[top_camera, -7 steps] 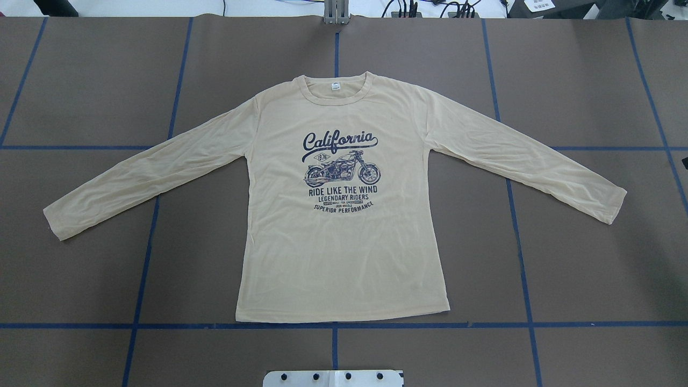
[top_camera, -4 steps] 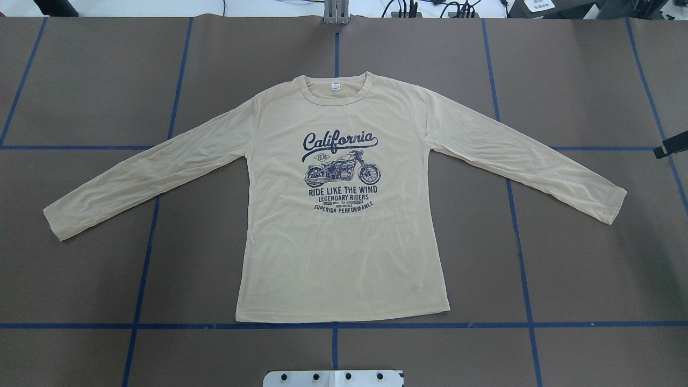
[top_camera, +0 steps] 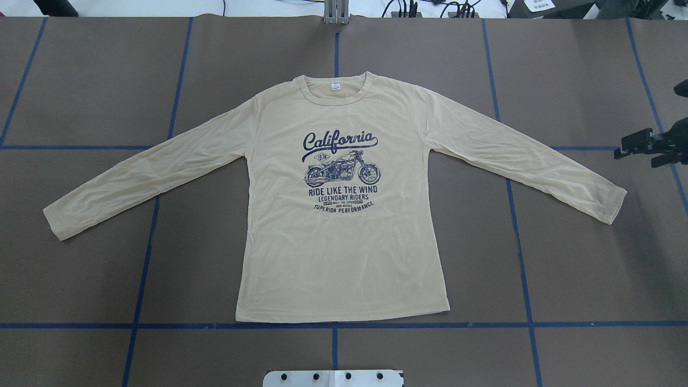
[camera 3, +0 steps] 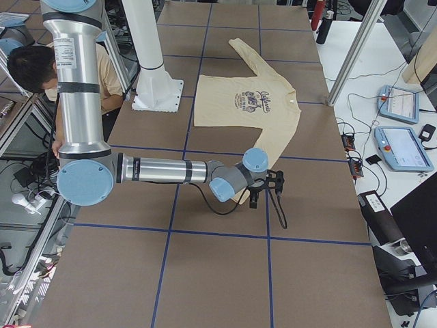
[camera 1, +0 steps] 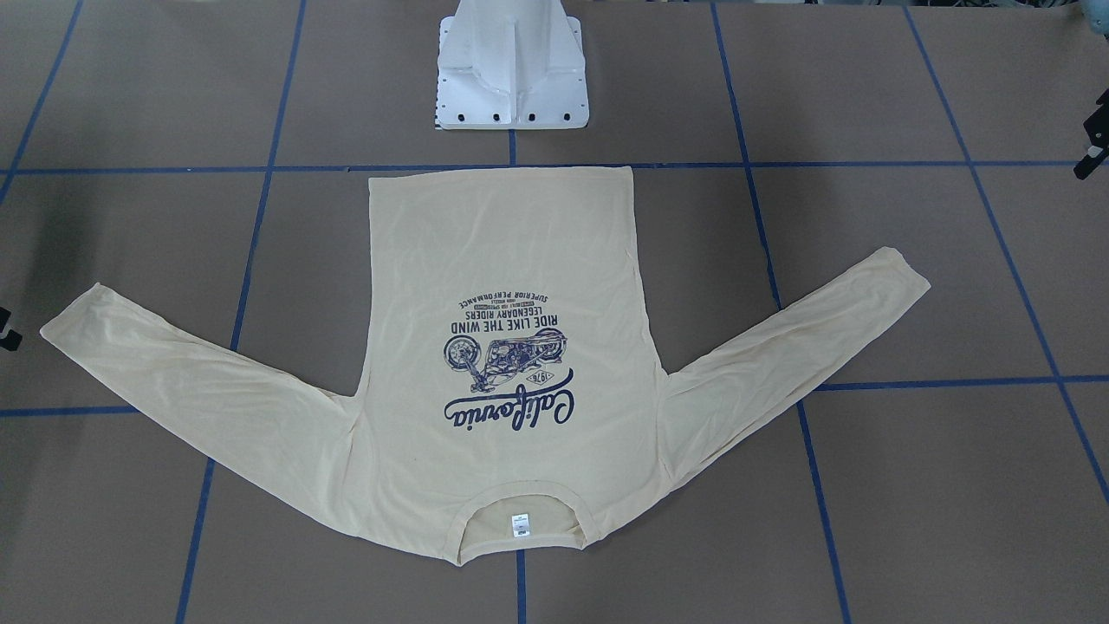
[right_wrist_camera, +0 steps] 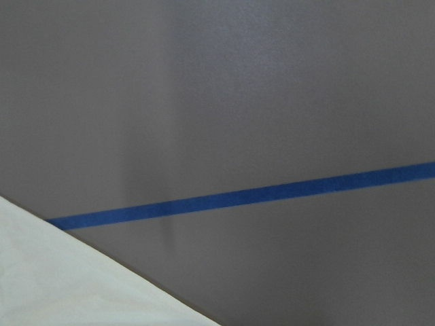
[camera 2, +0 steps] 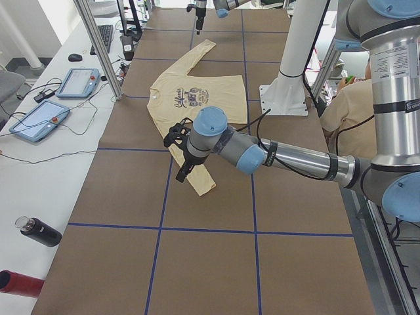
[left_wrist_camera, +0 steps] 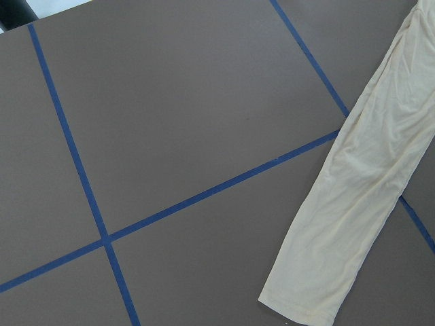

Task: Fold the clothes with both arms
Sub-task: 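Move the right gripper toward the sleeve cuff nearest it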

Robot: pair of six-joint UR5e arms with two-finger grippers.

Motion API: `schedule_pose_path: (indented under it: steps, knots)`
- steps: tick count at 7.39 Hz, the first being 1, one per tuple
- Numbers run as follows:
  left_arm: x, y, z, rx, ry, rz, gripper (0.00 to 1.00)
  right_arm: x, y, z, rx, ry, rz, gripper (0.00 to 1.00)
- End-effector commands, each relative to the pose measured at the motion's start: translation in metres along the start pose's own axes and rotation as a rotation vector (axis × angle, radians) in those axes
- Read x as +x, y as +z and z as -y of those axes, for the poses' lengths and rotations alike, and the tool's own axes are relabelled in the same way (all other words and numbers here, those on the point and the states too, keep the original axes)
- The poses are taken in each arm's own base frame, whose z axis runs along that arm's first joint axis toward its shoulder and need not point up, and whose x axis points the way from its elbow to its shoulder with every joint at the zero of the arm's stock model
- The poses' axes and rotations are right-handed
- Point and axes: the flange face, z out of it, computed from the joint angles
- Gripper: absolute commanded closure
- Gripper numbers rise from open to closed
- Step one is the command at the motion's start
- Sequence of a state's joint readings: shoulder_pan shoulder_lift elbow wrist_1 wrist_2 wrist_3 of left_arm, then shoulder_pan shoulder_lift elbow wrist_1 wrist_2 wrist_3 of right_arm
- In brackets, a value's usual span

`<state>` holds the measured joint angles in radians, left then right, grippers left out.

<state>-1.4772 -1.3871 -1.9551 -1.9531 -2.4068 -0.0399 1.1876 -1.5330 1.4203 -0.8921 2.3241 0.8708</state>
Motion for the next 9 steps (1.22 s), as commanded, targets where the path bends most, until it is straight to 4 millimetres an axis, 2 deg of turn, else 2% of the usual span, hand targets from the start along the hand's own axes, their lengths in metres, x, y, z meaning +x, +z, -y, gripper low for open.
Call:
schedule_pose_path:
  steps: [1, 3, 4, 5, 6, 7, 8, 9]
  knots:
    - [0.002, -0.002, 0.001, 0.004, 0.005, 0.000, 0.00, 0.006, 0.021, -0.009, -0.040, 0.074, -0.020, 0.01]
    - [0.003, -0.003, 0.002, 0.006, 0.007, 0.000, 0.00, 0.011, 0.042, -0.021, -0.083, 0.077, -0.040, 0.02]
    - [0.004, -0.003, 0.002, 0.007, 0.008, 0.000, 0.00, 0.012, 0.044, -0.024, -0.090, 0.077, -0.042, 0.04]
    - [0.004, -0.003, 0.002, 0.007, 0.008, 0.000, 0.00, 0.015, 0.045, -0.026, -0.093, 0.078, -0.045, 0.14]
    - [0.004, -0.003, 0.002, 0.007, 0.008, 0.000, 0.00, 0.017, 0.047, -0.028, -0.098, 0.080, -0.048, 0.29]
    - [0.004, -0.003, 0.002, 0.007, 0.008, 0.000, 0.00, 0.017, 0.047, -0.028, -0.099, 0.083, -0.048, 0.58]
    - [0.005, -0.004, 0.002, 0.008, 0.009, 0.000, 0.00, 0.016, 0.047, -0.029, -0.102, 0.081, -0.046, 1.00]
    - [0.005, -0.004, 0.002, 0.008, 0.009, 0.000, 0.00, 0.013, 0.046, -0.029, -0.107, 0.077, -0.037, 1.00]
